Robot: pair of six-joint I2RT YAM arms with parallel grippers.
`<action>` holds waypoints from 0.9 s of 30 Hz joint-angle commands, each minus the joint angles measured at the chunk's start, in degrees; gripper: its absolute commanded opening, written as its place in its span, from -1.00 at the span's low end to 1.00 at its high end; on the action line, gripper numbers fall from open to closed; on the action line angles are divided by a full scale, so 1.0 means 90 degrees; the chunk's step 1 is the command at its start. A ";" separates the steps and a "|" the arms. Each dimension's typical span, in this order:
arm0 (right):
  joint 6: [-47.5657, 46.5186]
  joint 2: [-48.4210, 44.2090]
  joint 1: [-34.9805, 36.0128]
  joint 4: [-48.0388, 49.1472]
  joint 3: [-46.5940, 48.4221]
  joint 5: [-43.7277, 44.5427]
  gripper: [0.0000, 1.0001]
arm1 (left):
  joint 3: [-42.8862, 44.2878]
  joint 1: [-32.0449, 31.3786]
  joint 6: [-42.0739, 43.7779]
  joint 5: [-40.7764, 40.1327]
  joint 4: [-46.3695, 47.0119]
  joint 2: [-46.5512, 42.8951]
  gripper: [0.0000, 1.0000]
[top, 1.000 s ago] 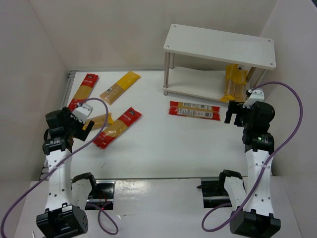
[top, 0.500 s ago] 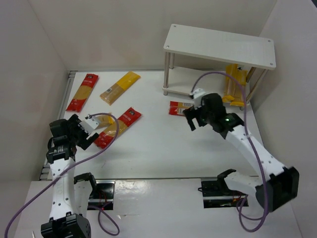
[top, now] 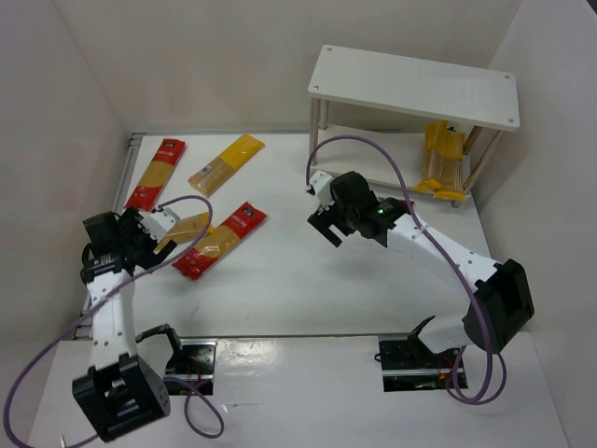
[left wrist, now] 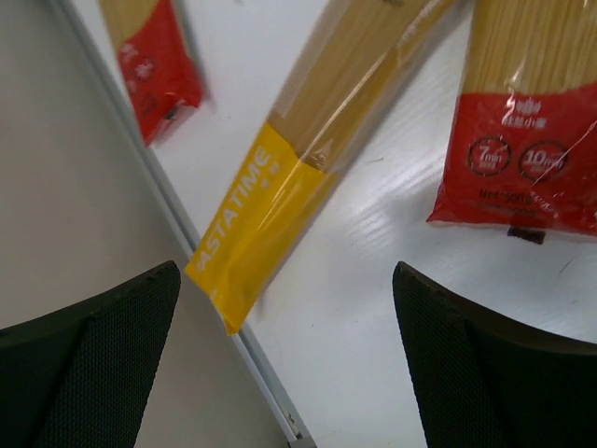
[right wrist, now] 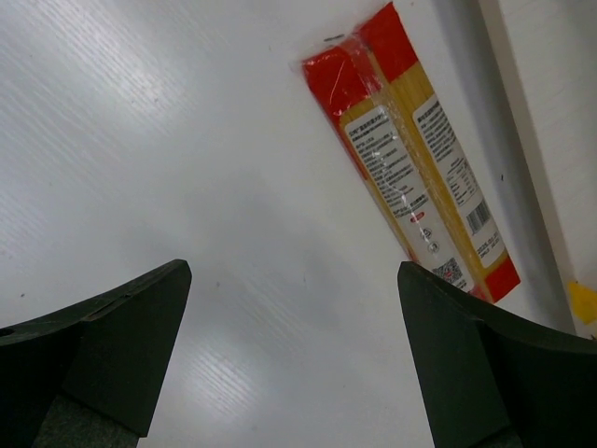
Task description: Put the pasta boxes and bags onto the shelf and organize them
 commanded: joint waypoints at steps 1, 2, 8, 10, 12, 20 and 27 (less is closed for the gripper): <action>-0.0116 -0.0515 -0.0239 0.0090 -0.0314 -0.0361 1.00 | 0.0053 0.0318 0.1600 0.0558 0.0067 0.0890 1.00; -0.0058 -0.0767 -0.0327 0.0090 -0.0383 -0.0429 1.00 | 0.0150 0.0396 0.1844 0.0656 -0.0012 0.1095 1.00; -0.0057 -0.1940 -0.1177 -0.0134 -0.0812 -0.1182 1.00 | 0.1048 0.0914 0.3320 0.1018 -0.0284 0.2785 0.85; -0.0144 -0.2281 -0.1441 -0.0192 -0.0900 -0.1260 1.00 | 0.1215 0.0914 0.3624 0.1018 -0.0354 0.3214 0.85; -0.0145 -0.2439 -0.1704 -0.0251 -0.0959 -0.1396 1.00 | 0.1216 0.0836 0.3780 0.0825 -0.0208 0.3411 0.85; -0.0145 -0.2528 -0.2671 -0.0251 -0.1086 -0.2109 1.00 | 0.1089 0.0670 0.4220 0.0619 0.0329 0.4504 0.85; -0.0145 -0.2401 -0.3326 -0.0251 -0.0950 -0.2676 1.00 | 0.1293 0.0670 0.4347 0.0618 0.0798 0.5188 0.85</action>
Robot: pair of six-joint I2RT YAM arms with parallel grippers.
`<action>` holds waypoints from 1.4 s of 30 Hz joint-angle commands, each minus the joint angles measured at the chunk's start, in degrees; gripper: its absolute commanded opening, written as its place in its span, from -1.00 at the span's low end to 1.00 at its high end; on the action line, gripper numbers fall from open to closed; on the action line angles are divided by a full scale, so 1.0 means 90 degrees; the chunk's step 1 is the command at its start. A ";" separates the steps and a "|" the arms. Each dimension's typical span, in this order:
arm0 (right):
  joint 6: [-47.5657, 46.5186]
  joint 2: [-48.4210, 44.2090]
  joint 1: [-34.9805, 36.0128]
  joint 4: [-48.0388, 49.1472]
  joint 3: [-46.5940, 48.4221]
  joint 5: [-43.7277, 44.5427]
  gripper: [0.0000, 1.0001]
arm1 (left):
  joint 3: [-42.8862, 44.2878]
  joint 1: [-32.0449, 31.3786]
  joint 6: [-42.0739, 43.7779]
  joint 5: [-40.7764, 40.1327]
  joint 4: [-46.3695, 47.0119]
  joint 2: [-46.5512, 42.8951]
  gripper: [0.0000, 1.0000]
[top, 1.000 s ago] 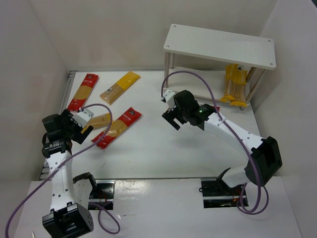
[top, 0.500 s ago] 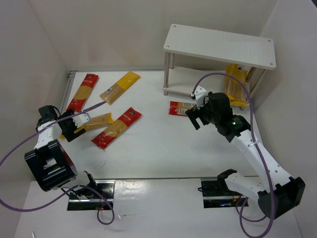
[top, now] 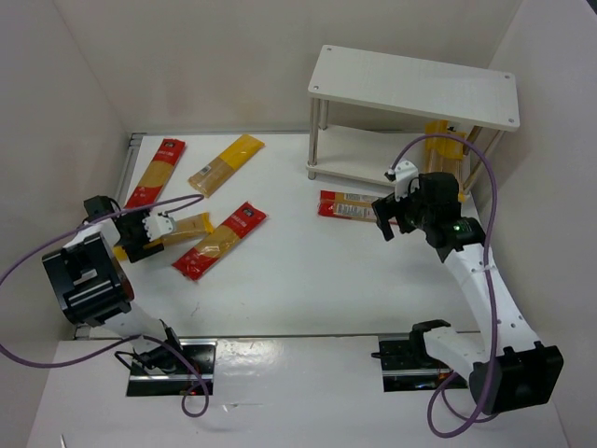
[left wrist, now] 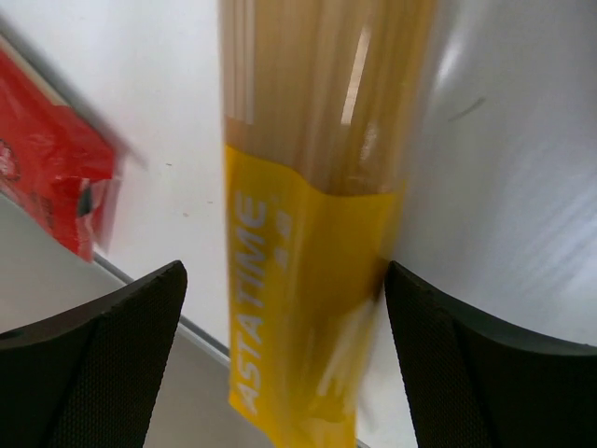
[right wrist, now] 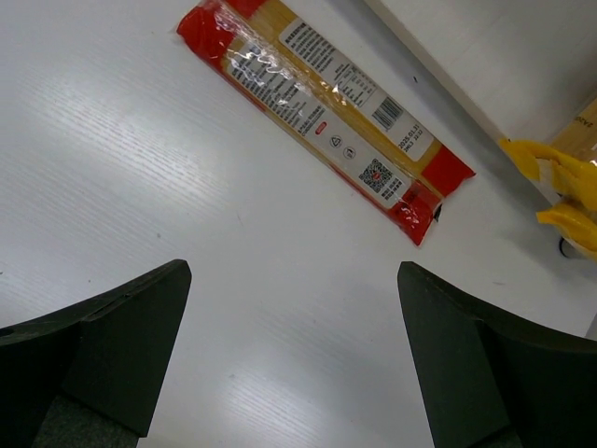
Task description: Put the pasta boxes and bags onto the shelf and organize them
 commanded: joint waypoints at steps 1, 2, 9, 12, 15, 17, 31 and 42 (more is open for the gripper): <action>-0.0048 0.0018 -0.0280 0.0033 0.0121 -0.0534 1.00 | 0.0079 -0.0058 0.0308 0.0113 0.0111 0.0625 0.85; -0.0048 0.0076 -0.0340 -0.0025 0.0179 -0.0535 1.00 | 0.0080 -0.0059 0.0308 0.0113 0.0111 0.0762 0.85; -0.0048 0.0077 -0.0536 -0.0084 0.0239 -0.0613 1.00 | 0.0226 -0.0361 0.0308 -0.0161 0.0083 0.1086 0.65; -0.0048 0.0077 -0.0594 -0.0084 0.0307 -0.0671 1.00 | 0.0402 -0.0488 0.0367 -0.0433 -0.0318 0.1164 -0.36; 0.0011 0.0077 -0.0594 -0.0017 0.0307 -0.0672 1.00 | 0.0558 -0.0751 0.0182 -0.0883 -0.0601 0.1291 -1.00; 0.0069 0.0000 -0.0594 -0.0016 0.0307 -0.0672 1.00 | 0.0616 -0.0752 -0.0090 -0.0883 -0.0670 0.1204 -1.00; 0.0069 -0.0577 -0.0536 0.0101 0.0004 -0.0730 1.00 | 0.1877 -0.1065 -0.2708 0.0992 -0.1862 -0.0233 -1.00; -0.0360 -0.0938 0.0010 -0.0026 -0.0123 -0.0516 1.00 | 0.1603 -0.2157 -0.3812 0.1129 -0.1539 -0.1374 -1.00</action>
